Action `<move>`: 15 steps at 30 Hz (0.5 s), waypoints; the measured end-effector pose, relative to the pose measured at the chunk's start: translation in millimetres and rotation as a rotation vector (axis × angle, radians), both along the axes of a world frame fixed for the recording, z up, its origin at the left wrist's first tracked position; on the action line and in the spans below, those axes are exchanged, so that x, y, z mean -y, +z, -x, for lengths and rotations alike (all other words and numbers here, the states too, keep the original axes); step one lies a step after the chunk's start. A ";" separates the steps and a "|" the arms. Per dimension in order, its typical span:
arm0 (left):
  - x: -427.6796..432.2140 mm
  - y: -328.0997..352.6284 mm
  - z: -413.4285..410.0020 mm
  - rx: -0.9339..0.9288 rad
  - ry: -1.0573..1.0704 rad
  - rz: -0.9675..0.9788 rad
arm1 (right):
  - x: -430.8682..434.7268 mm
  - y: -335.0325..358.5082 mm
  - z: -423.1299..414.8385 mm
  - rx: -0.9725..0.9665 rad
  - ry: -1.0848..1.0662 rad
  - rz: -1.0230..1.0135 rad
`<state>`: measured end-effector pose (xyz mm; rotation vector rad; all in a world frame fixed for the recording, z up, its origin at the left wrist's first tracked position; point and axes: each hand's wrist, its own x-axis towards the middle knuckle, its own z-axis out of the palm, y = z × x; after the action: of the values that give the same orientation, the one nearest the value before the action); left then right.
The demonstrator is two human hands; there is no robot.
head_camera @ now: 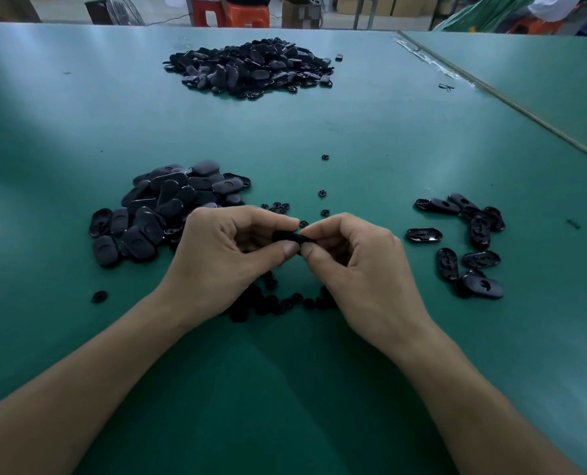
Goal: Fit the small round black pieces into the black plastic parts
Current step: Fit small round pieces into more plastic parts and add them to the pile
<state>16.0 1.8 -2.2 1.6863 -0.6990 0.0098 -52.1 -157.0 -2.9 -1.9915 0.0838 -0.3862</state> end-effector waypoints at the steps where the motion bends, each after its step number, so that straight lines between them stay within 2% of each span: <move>1: -0.2 -0.4 -0.3 0.001 0.004 0.001 | 0.1 0.1 0.1 0.004 0.001 -0.003; 15: 0.0 -3.0 0.4 0.043 0.045 0.010 | -2.3 2.4 1.3 0.046 -0.002 0.010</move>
<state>15.6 1.9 -5.2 1.6960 -0.6918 0.0820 -53.4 -154.7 -0.5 -1.9918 0.0545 -0.4340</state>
